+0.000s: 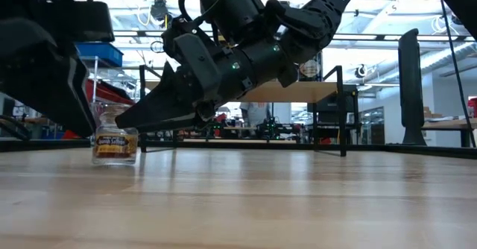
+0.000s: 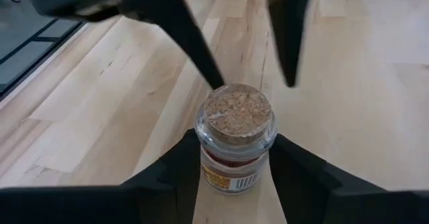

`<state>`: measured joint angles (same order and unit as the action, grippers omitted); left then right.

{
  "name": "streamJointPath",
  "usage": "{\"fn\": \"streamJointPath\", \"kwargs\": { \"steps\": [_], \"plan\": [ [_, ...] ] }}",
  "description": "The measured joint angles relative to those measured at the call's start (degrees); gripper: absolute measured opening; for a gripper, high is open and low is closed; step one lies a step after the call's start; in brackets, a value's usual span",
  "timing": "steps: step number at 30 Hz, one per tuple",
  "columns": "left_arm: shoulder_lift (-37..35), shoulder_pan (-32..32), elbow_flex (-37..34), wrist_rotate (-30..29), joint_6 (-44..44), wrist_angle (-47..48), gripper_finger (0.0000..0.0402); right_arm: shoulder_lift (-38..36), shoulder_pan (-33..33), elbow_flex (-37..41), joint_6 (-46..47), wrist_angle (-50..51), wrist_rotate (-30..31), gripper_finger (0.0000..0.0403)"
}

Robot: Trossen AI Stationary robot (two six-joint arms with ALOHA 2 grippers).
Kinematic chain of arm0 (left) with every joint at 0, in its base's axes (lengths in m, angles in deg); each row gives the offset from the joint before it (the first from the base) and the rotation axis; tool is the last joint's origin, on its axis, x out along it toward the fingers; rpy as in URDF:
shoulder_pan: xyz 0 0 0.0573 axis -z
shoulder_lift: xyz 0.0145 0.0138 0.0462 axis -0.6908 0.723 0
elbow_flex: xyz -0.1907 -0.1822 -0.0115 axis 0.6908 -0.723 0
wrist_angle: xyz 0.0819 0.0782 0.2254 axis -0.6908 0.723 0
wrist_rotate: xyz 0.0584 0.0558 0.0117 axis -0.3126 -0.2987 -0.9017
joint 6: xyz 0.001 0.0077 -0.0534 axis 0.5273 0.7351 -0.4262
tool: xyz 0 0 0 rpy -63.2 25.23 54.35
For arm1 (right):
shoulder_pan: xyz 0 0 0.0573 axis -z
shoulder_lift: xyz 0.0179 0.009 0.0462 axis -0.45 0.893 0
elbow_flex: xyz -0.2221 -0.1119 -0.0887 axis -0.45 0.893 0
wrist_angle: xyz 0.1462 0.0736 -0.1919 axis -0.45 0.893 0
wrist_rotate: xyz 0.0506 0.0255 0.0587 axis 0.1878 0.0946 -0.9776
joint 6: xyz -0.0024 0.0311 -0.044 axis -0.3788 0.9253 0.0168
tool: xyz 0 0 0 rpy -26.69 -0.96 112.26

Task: Shelf spices
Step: Remove the brown seasoning bottle from the shelf

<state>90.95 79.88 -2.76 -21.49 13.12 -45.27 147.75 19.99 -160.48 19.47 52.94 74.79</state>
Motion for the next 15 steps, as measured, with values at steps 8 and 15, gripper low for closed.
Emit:
{"fn": "streamJointPath", "kwargs": {
  "steps": [8, 15],
  "plan": [
    [0.9, -1.2, -0.1, -1.1, 2.7, -3.9, 0.0196, -0.1, -0.8, 0.1, 0.0, 0.5, 0.3, 0.0199],
    [0.9, -1.4, 0.0, -3.7, 2.7, -4.8, 0.0196, -0.1, -1.0, 0.1, 0.1, 0.1, 0.0, 0.0216]
  ]
}}
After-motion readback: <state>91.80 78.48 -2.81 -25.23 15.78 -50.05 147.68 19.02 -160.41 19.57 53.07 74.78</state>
